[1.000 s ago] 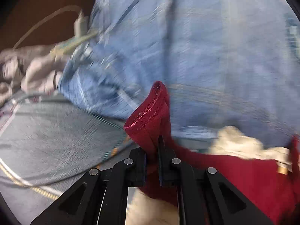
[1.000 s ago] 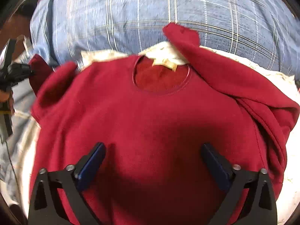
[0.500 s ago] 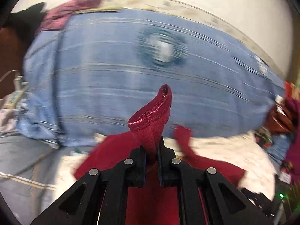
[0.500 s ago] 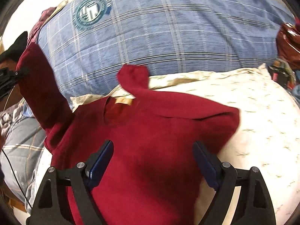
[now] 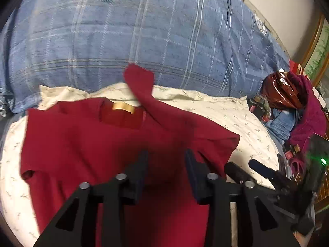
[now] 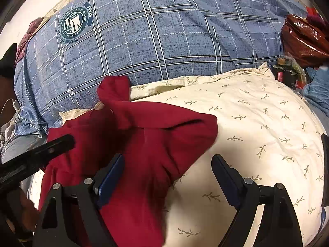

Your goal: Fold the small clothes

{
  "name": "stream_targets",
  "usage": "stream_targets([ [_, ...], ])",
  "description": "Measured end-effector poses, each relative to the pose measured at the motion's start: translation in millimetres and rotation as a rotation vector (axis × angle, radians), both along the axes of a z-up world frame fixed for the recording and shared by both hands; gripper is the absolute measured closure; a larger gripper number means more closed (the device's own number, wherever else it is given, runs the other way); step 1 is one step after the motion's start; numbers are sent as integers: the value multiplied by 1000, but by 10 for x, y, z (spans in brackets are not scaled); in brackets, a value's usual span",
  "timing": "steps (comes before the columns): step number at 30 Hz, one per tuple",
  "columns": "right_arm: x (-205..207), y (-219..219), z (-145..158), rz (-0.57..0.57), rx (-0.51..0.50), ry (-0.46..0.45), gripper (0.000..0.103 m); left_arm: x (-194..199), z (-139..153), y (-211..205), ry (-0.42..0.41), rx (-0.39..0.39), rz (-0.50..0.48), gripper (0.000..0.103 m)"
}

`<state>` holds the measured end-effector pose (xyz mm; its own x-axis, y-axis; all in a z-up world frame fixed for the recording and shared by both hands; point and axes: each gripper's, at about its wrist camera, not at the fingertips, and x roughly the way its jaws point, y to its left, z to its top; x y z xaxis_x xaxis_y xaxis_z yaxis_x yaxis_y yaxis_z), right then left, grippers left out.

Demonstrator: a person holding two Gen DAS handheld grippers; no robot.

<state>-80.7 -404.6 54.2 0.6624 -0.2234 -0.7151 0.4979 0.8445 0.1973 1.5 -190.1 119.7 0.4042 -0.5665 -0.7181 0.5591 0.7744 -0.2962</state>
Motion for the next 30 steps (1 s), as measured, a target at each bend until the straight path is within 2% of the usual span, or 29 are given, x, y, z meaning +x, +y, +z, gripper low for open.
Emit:
stream_targets([
  [1, -2, 20, 0, 11, 12, -6, 15, 21, 39, 135, -24, -8, 23, 45],
  [4, 88, 90, 1, 57, 30, -19, 15, 143, 99, 646, -107, 21, 163, 37],
  [6, 188, 142, -20, 79, 23, -12, 15, 293, 15, 940, -119, 70, 256, 36],
  [10, 453, 218, -144, 95, -10, 48, 15, 697, -369, 1417, -89, 210, 431, 37],
  [12, 552, 230, -215, 56, -62, 100, 15, 856, -544, 1440, -54, 214, 450, 36],
  [14, 570, 216, -253, 31, -81, 102, 15, 1012, -707, 1550, -15, 227, 461, 37],
  [17, 615, 168, -311, 20, -76, 104, 16, 1168, -907, 1534, -10, 282, 482, 37],
  [19, 675, 160, -363, 48, -63, 103, 28, 1197, -981, 1509, -15, 270, 506, 34],
  [20, 704, 165, -381, 58, -69, 113, 51, 1213, -1000, 1529, -8, 260, 511, 34],
  [21, 732, 167, -388, 56, -88, 124, 66, 1207, -1036, 1567, 2, 252, 516, 34],
  [23, 743, 147, -338, 64, -88, 96, 80, 1218, -1071, 1617, 11, 249, 535, 34],
  [27, 758, 68, -276, 68, -108, 76, 85, 1086, -1105, 1664, 16, 232, 548, 34],
  [30, 774, -64, -378, 13, -158, 115, 86, 1032, -1097, 1639, 9, 239, 546, 34],
])
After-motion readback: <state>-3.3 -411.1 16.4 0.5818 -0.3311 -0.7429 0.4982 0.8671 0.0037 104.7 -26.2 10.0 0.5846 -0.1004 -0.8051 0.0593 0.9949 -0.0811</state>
